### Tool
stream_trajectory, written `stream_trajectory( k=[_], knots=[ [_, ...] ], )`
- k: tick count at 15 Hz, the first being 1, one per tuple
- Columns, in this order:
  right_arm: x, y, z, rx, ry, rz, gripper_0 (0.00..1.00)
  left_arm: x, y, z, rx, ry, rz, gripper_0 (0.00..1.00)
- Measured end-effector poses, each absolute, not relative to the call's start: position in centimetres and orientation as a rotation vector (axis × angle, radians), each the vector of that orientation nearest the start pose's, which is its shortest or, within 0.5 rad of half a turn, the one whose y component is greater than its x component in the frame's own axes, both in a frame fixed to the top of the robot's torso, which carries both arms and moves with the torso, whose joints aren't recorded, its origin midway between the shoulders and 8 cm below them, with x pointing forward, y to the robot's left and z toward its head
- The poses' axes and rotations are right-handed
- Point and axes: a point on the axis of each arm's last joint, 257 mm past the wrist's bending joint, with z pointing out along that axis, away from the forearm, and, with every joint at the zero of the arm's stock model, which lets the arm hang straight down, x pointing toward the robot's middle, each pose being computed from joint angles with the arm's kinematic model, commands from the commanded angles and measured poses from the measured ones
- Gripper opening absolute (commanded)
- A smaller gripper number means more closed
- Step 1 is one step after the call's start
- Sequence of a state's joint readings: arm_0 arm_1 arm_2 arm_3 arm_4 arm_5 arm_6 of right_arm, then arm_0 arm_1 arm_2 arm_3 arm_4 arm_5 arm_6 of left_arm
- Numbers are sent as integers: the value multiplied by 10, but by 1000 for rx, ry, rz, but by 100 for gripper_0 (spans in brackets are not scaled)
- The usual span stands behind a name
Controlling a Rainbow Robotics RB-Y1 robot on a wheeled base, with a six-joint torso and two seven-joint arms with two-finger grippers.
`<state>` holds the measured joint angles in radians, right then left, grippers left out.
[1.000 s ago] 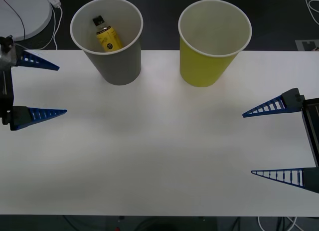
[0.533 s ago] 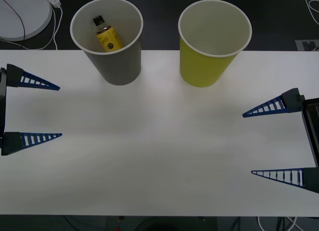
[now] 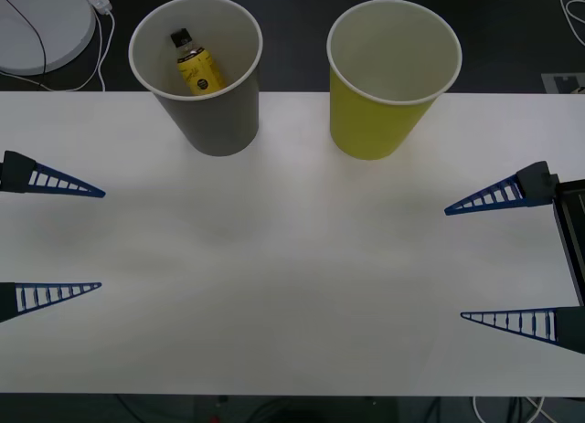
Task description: Put the can into the green bin and the plastic bottle into the gray bin
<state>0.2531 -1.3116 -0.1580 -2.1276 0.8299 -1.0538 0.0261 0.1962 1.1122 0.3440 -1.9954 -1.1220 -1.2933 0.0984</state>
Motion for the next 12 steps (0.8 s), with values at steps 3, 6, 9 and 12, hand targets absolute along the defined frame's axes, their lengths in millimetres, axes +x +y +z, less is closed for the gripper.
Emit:
stream_trajectory(
  k=[3, 6, 9, 12],
  knots=[
    [285, -189, -97, -1606, 1338, 604, 100, 314, 265, -113, 1641, 1466, -411, 100],
    [285, -189, -97, -1606, 1338, 604, 100, 313, 267, -114, 1646, 1458, -416, 100],
    [285, -189, -97, -1606, 1338, 604, 100, 315, 269, -114, 1637, 1460, -411, 100],
    [285, -189, -97, -1606, 1338, 604, 100, 319, 270, -114, 1628, 1464, -390, 100]
  ],
)
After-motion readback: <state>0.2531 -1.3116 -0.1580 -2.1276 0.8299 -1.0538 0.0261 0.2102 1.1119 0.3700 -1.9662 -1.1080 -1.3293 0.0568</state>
